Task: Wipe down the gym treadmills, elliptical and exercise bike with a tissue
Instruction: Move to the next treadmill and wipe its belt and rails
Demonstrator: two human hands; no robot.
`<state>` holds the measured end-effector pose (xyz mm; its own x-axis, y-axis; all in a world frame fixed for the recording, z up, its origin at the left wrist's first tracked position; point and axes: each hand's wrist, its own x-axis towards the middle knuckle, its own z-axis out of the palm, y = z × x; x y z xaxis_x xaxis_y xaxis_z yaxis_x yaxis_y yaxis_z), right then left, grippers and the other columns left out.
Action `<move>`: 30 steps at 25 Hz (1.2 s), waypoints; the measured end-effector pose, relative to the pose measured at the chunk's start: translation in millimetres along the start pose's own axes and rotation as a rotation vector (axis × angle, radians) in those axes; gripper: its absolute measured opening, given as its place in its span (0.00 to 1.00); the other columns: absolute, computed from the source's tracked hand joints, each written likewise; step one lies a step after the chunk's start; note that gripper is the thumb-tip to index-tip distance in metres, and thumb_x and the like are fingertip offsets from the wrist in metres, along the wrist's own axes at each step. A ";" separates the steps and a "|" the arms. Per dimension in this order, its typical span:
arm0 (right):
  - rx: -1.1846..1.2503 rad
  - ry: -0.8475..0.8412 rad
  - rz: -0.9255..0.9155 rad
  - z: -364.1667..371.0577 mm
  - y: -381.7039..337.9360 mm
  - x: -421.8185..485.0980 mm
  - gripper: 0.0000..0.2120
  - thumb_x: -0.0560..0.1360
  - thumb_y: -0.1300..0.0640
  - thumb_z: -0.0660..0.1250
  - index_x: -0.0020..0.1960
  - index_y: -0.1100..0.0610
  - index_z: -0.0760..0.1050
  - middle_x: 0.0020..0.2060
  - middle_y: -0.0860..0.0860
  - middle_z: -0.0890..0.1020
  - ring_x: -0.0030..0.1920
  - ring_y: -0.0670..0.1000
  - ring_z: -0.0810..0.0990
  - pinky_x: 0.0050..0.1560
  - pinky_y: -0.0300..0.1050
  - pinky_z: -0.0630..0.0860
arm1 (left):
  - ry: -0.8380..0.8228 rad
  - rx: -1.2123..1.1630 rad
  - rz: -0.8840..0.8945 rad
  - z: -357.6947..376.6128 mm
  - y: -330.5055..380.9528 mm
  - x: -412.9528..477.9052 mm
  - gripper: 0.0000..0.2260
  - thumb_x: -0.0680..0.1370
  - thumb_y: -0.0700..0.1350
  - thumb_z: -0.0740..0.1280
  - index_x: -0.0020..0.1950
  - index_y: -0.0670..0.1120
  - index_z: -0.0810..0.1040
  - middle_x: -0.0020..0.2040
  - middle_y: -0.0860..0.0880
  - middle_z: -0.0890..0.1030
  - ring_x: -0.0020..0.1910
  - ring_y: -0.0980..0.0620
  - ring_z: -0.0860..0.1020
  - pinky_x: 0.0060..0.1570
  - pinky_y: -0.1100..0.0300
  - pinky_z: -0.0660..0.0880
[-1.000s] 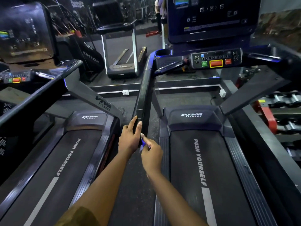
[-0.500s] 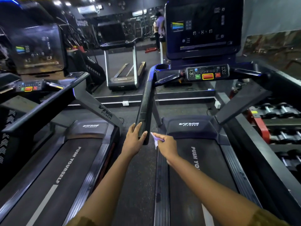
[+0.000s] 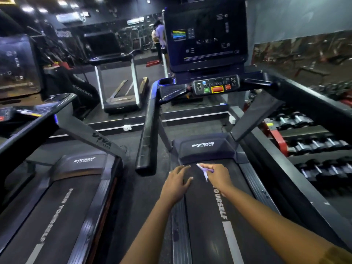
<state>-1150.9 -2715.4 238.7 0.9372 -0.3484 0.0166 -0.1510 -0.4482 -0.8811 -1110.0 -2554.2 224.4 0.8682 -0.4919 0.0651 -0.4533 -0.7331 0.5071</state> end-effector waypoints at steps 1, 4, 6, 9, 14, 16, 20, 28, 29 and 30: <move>-0.014 0.024 0.008 -12.6 11.8 5.2 0.13 0.76 0.67 0.63 0.57 0.58 0.80 0.54 0.53 0.82 0.57 0.47 0.78 0.42 0.19 0.65 | -0.054 0.016 0.018 9.9 0.9 12.3 0.22 0.81 0.51 0.61 0.74 0.49 0.65 0.72 0.47 0.66 0.70 0.48 0.65 0.70 0.57 0.60; -0.122 0.046 0.052 -50.8 43.7 21.4 0.12 0.77 0.64 0.63 0.58 0.58 0.80 0.51 0.52 0.83 0.50 0.41 0.79 0.40 0.18 0.65 | -0.199 0.048 0.095 38.4 4.8 54.3 0.21 0.80 0.50 0.62 0.73 0.47 0.66 0.70 0.45 0.69 0.69 0.47 0.67 0.69 0.58 0.61; -0.195 0.050 0.096 -76.2 64.3 34.5 0.11 0.78 0.64 0.62 0.57 0.59 0.80 0.44 0.52 0.84 0.40 0.33 0.76 0.38 0.18 0.64 | -0.308 0.064 0.159 62.3 13.3 86.8 0.21 0.80 0.49 0.62 0.72 0.46 0.67 0.70 0.45 0.69 0.69 0.46 0.69 0.68 0.57 0.62; -0.276 0.099 0.176 -114.8 98.9 66.1 0.13 0.78 0.66 0.61 0.46 0.57 0.83 0.52 0.56 0.83 0.49 0.46 0.80 0.37 0.23 0.66 | -0.471 0.114 0.244 94.9 35.0 142.7 0.20 0.81 0.49 0.62 0.72 0.45 0.67 0.69 0.44 0.69 0.68 0.46 0.69 0.66 0.59 0.62; -0.340 0.178 0.208 -176.8 134.6 115.4 0.13 0.78 0.64 0.61 0.58 0.56 0.79 0.56 0.53 0.81 0.56 0.52 0.79 0.53 0.34 0.73 | -0.604 0.199 0.387 119.7 80.4 250.6 0.22 0.81 0.51 0.61 0.73 0.47 0.66 0.70 0.45 0.68 0.69 0.47 0.68 0.67 0.58 0.63; -0.328 0.188 0.171 -202.5 136.1 135.6 0.14 0.78 0.67 0.60 0.58 0.58 0.79 0.57 0.50 0.80 0.56 0.50 0.79 0.48 0.22 0.69 | -0.592 0.210 0.481 117.9 101.5 289.7 0.22 0.81 0.51 0.61 0.73 0.47 0.66 0.70 0.45 0.69 0.68 0.48 0.69 0.67 0.59 0.63; -0.373 0.477 0.038 -239.3 134.3 175.3 0.16 0.73 0.73 0.63 0.52 0.59 0.83 0.51 0.49 0.83 0.52 0.40 0.78 0.53 0.18 0.63 | -0.551 0.208 0.648 110.7 122.4 356.5 0.21 0.80 0.51 0.62 0.72 0.48 0.68 0.70 0.47 0.70 0.67 0.48 0.70 0.66 0.56 0.65; -0.432 0.816 0.071 -297.6 130.9 293.8 0.19 0.71 0.75 0.63 0.51 0.57 0.83 0.51 0.49 0.83 0.51 0.33 0.74 0.52 0.17 0.64 | -0.343 0.119 1.110 103.9 188.9 530.7 0.29 0.74 0.59 0.53 0.68 0.43 0.73 0.65 0.43 0.76 0.64 0.45 0.73 0.64 0.55 0.68; -0.434 0.837 0.080 -304.0 129.9 309.8 0.20 0.70 0.76 0.62 0.52 0.57 0.83 0.51 0.49 0.83 0.51 0.35 0.76 0.53 0.19 0.65 | -0.302 0.115 1.163 109.9 192.9 553.3 0.26 0.75 0.57 0.55 0.66 0.43 0.75 0.62 0.43 0.77 0.62 0.45 0.75 0.62 0.52 0.72; -0.436 0.849 0.098 -310.0 128.7 326.3 0.21 0.70 0.76 0.62 0.53 0.57 0.82 0.52 0.50 0.83 0.52 0.39 0.77 0.54 0.20 0.66 | -0.289 0.108 1.186 115.0 197.4 575.5 0.24 0.75 0.55 0.57 0.64 0.44 0.76 0.61 0.43 0.78 0.61 0.45 0.76 0.59 0.48 0.74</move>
<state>-962.0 -3142.0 277.2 0.3997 -0.8041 0.4402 -0.4807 -0.5927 -0.6462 -723.0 -3036.1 263.1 -0.1647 -0.9571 0.2384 -0.9589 0.2120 0.1886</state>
